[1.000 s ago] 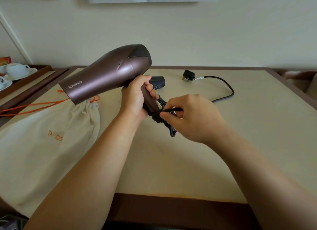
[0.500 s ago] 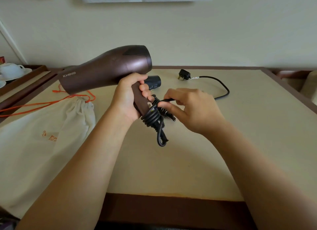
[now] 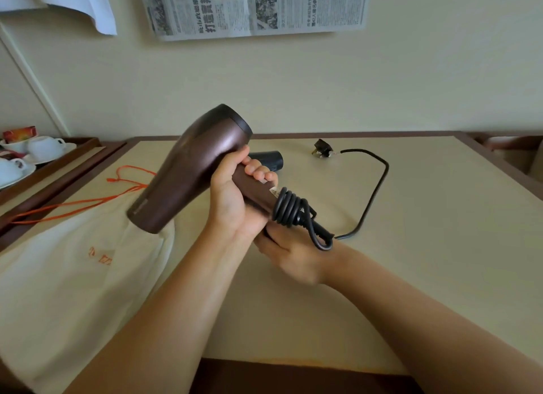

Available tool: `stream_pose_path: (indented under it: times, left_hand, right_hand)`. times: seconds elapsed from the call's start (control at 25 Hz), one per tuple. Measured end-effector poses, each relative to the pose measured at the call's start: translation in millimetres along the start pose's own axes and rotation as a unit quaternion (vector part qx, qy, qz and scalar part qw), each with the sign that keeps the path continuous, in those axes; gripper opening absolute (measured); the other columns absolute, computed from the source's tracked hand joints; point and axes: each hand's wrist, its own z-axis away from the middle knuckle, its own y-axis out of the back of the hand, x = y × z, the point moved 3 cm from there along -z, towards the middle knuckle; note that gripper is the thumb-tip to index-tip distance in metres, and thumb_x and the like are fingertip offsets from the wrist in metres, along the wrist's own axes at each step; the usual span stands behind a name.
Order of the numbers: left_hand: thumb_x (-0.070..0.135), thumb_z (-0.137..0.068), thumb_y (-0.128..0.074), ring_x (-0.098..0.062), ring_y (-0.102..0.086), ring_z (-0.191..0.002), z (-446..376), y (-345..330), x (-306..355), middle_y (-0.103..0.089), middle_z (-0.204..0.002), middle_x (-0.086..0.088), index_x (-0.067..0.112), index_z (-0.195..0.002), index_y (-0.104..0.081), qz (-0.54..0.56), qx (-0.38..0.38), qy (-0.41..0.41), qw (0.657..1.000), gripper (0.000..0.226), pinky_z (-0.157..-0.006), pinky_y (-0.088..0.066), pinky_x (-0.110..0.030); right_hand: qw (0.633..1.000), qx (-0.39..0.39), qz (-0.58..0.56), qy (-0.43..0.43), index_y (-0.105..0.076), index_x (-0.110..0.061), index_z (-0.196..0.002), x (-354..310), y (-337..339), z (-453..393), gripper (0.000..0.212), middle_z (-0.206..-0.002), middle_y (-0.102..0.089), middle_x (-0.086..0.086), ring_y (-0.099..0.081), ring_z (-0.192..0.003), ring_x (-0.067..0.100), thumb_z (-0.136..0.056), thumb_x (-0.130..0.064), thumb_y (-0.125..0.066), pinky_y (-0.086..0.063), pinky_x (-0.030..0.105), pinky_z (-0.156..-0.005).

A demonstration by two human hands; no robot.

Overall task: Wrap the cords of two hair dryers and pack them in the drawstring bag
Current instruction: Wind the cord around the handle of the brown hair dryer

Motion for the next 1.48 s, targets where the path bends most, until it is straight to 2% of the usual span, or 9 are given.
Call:
stream_pose_path:
  times: [0.2,0.44,0.64,0.84,0.92,1.04,1.16,1.28,1.48]
  left_hand:
    - [0.013,-0.098,-0.060,-0.014,-0.045,-0.050,-12.7,8.7,14.3,-0.045,-0.059,0.002,0.015,-0.070,-0.045,-0.153,0.021,-0.072,0.985,0.031,-0.057,-0.048,-0.028]
    - [0.012,-0.091,-0.066,-0.018,-0.045,-0.049,-15.2,17.3,12.3,-0.045,-0.060,-0.002,0.013,-0.071,-0.050,-0.263,0.034,-0.066,0.962,0.026,-0.053,-0.048,-0.030]
    - [0.012,-0.093,-0.064,-0.015,-0.042,-0.044,-6.4,8.7,1.4,-0.043,-0.053,0.000,0.015,-0.065,-0.049,-0.299,0.022,0.032,0.953,0.032,-0.050,-0.043,-0.026]
    - [0.017,-0.087,-0.062,-0.006,-0.041,-0.041,2.4,-0.4,13.1,-0.040,-0.050,0.010,0.019,-0.068,-0.045,-0.073,-0.018,0.093,0.993,0.026,-0.043,-0.042,-0.021]
    - [0.019,-0.085,-0.064,-0.006,-0.045,-0.042,8.6,-6.9,7.9,-0.043,-0.050,0.011,0.019,-0.068,-0.046,0.013,-0.041,0.092,0.995,0.024,-0.046,-0.045,-0.020]
    - [0.021,-0.092,-0.060,-0.013,-0.057,-0.052,13.1,-8.3,-3.9,-0.045,-0.052,0.007,0.018,-0.068,-0.049,-0.039,-0.031,-0.002,0.999,0.027,-0.065,-0.052,-0.029]
    - [0.033,-0.096,-0.062,-0.022,-0.070,-0.073,9.9,-5.9,-0.4,-0.051,-0.056,0.003,0.019,-0.068,-0.054,-0.151,-0.039,-0.073,0.985,0.032,-0.077,-0.048,-0.033]
    - [0.035,-0.086,-0.071,-0.023,-0.065,-0.071,0.4,0.3,6.6,-0.051,-0.060,-0.001,0.018,-0.065,-0.055,-0.195,-0.010,-0.089,0.977,0.031,-0.071,-0.049,-0.030]
    - [0.030,-0.084,-0.075,-0.025,-0.053,-0.057,-6.6,14.1,12.8,-0.056,-0.060,-0.009,0.017,-0.061,-0.056,-0.325,0.050,-0.160,0.931,0.032,-0.066,-0.050,-0.033]
  right_hand:
    - [0.997,-0.007,0.070,0.038,-0.057,-0.026,-0.078,-15.5,1.2,3.2,0.035,-0.067,-0.049,-0.008,-0.046,-0.059,0.005,-0.107,-0.037,-0.042,-0.038,0.023,-0.063]
    - [0.989,0.003,0.146,0.014,-0.055,-0.020,-0.065,-31.9,41.5,15.4,0.044,-0.054,-0.043,-0.007,-0.038,-0.047,0.010,-0.105,-0.039,-0.050,-0.034,0.025,-0.051]
    - [0.956,0.139,0.241,0.097,-0.054,-0.016,-0.065,-30.4,77.3,19.7,0.050,-0.050,-0.043,-0.003,-0.037,-0.050,0.015,-0.090,-0.056,-0.068,-0.033,0.033,-0.052]
    - [0.944,0.148,0.282,0.085,-0.046,-0.023,-0.084,-11.9,70.4,11.8,0.046,-0.062,-0.051,-0.004,-0.056,-0.063,0.028,-0.101,-0.061,-0.027,-0.050,0.046,-0.062]
    - [0.967,0.130,0.218,0.010,-0.047,-0.020,-0.088,-7.1,54.0,3.2,0.034,-0.073,-0.059,0.007,-0.065,-0.082,0.039,-0.097,-0.051,-0.035,-0.053,0.045,-0.076]
    - [0.998,0.054,0.029,-0.012,-0.051,0.011,-0.133,7.9,20.8,-5.8,0.060,-0.128,-0.054,0.042,-0.069,-0.112,0.029,-0.104,-0.040,-0.037,-0.050,0.036,-0.102]
    - [0.998,0.063,0.026,0.007,-0.059,-0.007,-0.114,-10.0,0.6,9.4,0.041,-0.094,-0.061,0.000,-0.058,-0.081,0.014,-0.107,-0.038,-0.034,-0.048,0.026,-0.082]
    - [0.997,0.034,0.053,0.045,-0.061,-0.014,-0.093,-21.2,-4.2,11.0,0.032,-0.082,-0.055,0.002,-0.053,-0.077,0.020,-0.107,-0.034,-0.040,-0.049,0.044,-0.079]
    - [0.996,0.002,0.087,0.028,-0.061,-0.017,-0.084,-28.1,16.8,18.2,0.036,-0.072,-0.054,-0.002,-0.049,-0.065,0.011,-0.108,-0.035,-0.041,-0.044,0.030,-0.067]
